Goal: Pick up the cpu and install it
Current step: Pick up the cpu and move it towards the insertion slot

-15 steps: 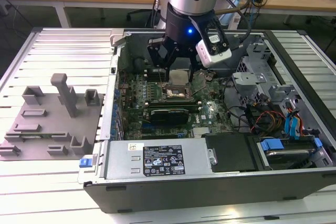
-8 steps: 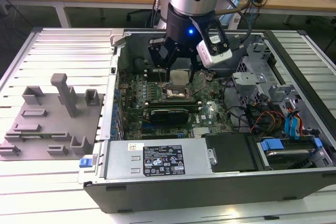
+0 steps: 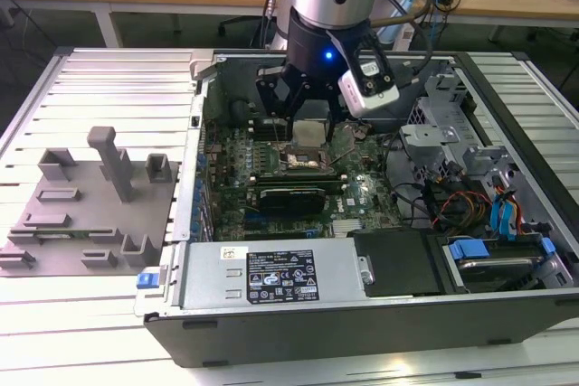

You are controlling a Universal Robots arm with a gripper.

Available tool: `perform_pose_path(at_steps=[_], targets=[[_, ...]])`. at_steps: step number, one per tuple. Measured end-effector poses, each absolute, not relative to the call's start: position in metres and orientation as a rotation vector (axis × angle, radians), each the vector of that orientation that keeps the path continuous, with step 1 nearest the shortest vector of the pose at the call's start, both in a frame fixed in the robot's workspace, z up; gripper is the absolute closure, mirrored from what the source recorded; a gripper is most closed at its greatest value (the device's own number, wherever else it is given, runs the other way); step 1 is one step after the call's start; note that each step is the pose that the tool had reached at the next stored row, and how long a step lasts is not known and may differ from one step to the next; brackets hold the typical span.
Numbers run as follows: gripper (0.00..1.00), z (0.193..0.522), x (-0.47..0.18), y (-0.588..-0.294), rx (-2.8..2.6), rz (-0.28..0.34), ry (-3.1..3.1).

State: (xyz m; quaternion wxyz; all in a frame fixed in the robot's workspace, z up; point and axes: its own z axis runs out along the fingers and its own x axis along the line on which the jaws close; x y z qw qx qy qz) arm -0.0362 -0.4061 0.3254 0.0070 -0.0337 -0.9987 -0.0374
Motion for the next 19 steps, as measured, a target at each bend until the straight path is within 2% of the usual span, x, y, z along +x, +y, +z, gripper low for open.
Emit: perform_pose_path(at_steps=[19], targets=[[0.45, 0.314, -0.036, -0.393, -0.085, -0.13, -3.123]])
